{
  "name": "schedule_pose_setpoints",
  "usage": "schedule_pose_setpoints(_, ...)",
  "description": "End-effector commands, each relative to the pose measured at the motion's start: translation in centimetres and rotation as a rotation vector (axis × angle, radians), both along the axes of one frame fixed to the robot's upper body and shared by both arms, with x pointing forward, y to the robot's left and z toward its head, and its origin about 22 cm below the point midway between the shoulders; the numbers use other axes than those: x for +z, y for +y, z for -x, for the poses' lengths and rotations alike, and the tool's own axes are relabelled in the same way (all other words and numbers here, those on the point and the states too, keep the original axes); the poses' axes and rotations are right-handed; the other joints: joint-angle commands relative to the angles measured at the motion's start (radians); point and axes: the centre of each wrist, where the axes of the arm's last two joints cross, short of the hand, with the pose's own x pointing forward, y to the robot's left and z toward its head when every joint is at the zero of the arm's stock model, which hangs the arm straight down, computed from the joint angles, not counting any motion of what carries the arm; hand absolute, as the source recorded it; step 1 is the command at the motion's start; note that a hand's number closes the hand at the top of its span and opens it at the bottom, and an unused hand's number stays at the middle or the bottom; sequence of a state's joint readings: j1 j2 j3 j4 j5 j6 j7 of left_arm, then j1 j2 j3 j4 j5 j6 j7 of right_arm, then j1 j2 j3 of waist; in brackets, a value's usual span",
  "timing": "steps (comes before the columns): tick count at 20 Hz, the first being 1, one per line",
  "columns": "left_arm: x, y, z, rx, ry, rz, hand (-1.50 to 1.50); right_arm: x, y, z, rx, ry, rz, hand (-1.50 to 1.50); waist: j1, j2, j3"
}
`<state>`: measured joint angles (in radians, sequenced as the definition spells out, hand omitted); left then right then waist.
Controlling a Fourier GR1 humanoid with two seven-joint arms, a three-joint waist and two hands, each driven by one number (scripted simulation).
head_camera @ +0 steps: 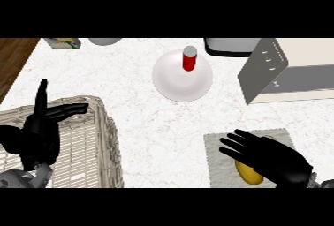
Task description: Pick the lemon from the placemat and place it in the tiered shelf
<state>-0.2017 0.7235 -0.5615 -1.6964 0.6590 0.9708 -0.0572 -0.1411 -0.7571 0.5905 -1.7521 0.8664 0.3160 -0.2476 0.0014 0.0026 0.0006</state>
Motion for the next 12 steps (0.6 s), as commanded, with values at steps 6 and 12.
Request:
schedule_pose_setpoints(6,-1.0,0.3,-0.9,-0.186,-0.016,-0.004,0.0,-2.2,-0.3,-1.1,0.037,0.01,-0.037,-1.5,-0.007,0.001,-0.001)
schedule_pose_setpoints(12,0.5,2.2,-0.6,-0.178,0.003,-0.021,0.0,-5.1,0.4,-0.6,0.009,0.015,-0.028,-1.5,0.0,0.0,-0.001)
